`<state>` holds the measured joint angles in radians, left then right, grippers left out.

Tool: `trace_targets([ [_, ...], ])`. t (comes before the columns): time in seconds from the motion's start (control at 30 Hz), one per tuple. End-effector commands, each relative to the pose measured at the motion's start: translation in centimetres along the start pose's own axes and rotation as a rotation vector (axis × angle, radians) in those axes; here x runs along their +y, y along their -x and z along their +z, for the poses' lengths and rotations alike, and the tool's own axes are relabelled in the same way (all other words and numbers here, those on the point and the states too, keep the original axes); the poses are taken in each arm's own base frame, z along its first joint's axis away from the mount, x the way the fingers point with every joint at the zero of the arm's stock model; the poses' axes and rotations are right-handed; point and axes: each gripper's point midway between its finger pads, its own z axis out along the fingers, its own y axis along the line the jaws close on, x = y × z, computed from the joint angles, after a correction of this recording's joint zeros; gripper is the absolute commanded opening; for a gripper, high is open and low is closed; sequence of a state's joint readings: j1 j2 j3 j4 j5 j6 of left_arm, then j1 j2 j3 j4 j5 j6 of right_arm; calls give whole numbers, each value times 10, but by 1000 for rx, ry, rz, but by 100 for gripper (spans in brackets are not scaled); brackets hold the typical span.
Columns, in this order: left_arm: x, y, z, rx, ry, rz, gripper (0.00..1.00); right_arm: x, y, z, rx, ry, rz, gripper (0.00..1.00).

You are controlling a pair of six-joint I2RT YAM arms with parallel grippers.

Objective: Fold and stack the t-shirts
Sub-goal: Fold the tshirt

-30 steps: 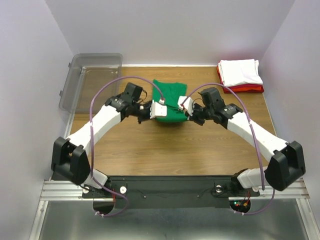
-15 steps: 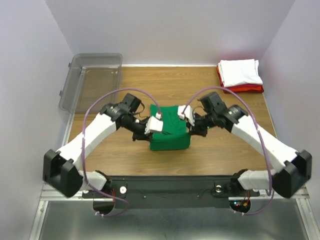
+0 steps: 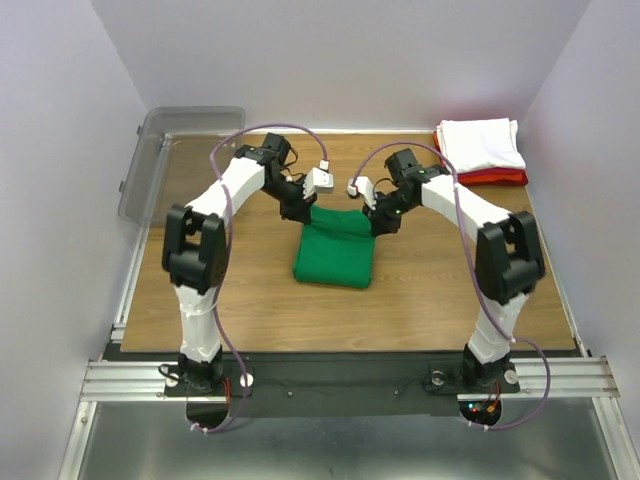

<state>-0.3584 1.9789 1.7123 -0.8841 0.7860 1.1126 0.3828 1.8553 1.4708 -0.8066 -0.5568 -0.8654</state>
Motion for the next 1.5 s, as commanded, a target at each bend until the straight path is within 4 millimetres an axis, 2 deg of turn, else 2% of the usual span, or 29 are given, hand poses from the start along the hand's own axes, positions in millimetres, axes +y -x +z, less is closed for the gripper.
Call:
trace_targets([
  [0.0,32,-33,19,33,20,-114,0,-42,-7,17,-18,-34,11,1],
  [0.03,37,-36,23,30,23,-122,0,-46,-18,31,3,-16,36,1],
  [0.13,41,-38,32,14,10,-156,0,-50,-33,46,24,-3,78,1],
  [0.23,23,-38,33,-4,-31,-170,0,-37,-39,53,23,33,117,0],
  [0.27,15,-39,33,-3,-41,-169,0,-33,-34,48,14,33,113,1],
  [0.3,-2,-43,31,4,-55,-170,0,-17,-40,52,28,64,123,1],
  [0.33,-18,-56,36,16,-75,-191,0,-8,-31,43,11,60,114,1],
  [0.37,-25,-48,26,3,-57,-173,0,1,-30,41,7,69,118,1],
  [0.47,-51,-49,22,-9,-78,-176,0,46,-35,40,18,134,153,1],
  [0.5,-66,-59,24,3,-101,-198,0,54,-27,30,-1,125,143,1],
  [0.53,-72,-54,18,-4,-83,-174,0,68,-30,30,7,148,178,1],
  [0.57,-77,-55,16,-3,-83,-172,0,72,-29,27,2,146,194,1],
  [0.6,-84,-56,14,-3,-78,-171,6,73,-24,21,-11,136,203,3],
  [0.63,-84,-57,11,6,-62,-166,15,75,-23,18,-13,133,222,9],
  [0.67,-85,-56,9,8,-51,-154,30,76,-19,14,-13,125,253,28],
  [0.7,-85,-53,2,6,-27,-134,37,73,-14,7,-17,101,275,35],
  [0.77,-82,-43,-4,-15,3,-104,45,62,-2,-2,-44,65,287,41],
  [0.83,-81,-24,-12,-66,22,-67,54,47,5,-8,-76,46,322,41],
  [0.87,-78,-16,-13,-85,36,-41,63,43,9,-2,-90,81,377,40],
  [0.9,-75,-9,-13,-95,47,-22,63,31,23,-6,-126,78,381,38],
  [0.93,-78,-1,-8,-95,47,4,64,26,30,-5,-143,87,397,36],
  [1.0,-72,10,0,-96,71,57,64,23,37,9,-160,156,459,32],
  [1.03,-73,12,10,-79,67,79,64,18,55,8,-202,189,485,31],
  [1.07,-70,16,16,-76,72,101,64,14,52,20,-193,217,529,29],
  [1.17,-66,18,35,-56,65,121,63,-1,78,24,-246,261,597,28],
  [1.2,-63,16,42,-42,61,117,62,-4,77,35,-241,280,622,28],
  [1.23,-62,18,47,-40,61,130,62,-7,85,35,-257,293,639,27],
  [1.33,-59,16,57,-28,60,142,61,-7,89,48,-257,331,674,26],
  [1.47,-66,9,70,-8,16,147,54,-2,89,64,-249,365,696,24],
])
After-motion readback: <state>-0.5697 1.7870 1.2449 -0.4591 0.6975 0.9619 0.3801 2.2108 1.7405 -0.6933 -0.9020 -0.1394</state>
